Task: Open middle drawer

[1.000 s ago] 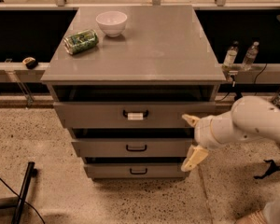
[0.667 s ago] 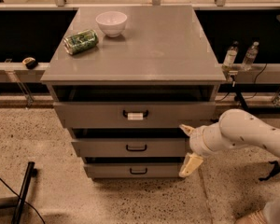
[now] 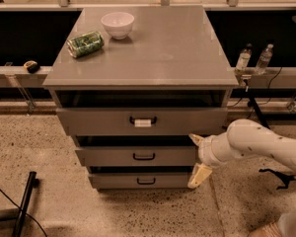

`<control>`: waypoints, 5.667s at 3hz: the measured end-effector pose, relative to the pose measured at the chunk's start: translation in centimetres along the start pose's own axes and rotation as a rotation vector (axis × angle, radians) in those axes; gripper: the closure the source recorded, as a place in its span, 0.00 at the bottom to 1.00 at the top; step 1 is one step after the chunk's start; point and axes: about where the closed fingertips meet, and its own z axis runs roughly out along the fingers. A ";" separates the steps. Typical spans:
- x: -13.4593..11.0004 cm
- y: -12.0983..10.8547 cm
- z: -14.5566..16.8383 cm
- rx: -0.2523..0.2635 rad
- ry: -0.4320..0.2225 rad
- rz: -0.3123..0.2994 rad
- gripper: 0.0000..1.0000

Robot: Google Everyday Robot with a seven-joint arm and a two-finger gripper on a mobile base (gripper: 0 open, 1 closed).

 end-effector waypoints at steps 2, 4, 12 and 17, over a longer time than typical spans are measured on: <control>4.6 -0.2 6.8 -0.054 0.018 -0.022 0.00; 6.3 -3.1 11.0 -0.102 0.017 -0.074 0.00; 4.7 0.3 9.8 -0.113 -0.041 -0.167 0.09; 6.1 -4.6 14.0 -0.044 0.071 -0.114 0.34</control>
Offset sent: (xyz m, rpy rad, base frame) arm 0.0364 -0.0148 -0.1167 -0.0428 0.0449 0.0661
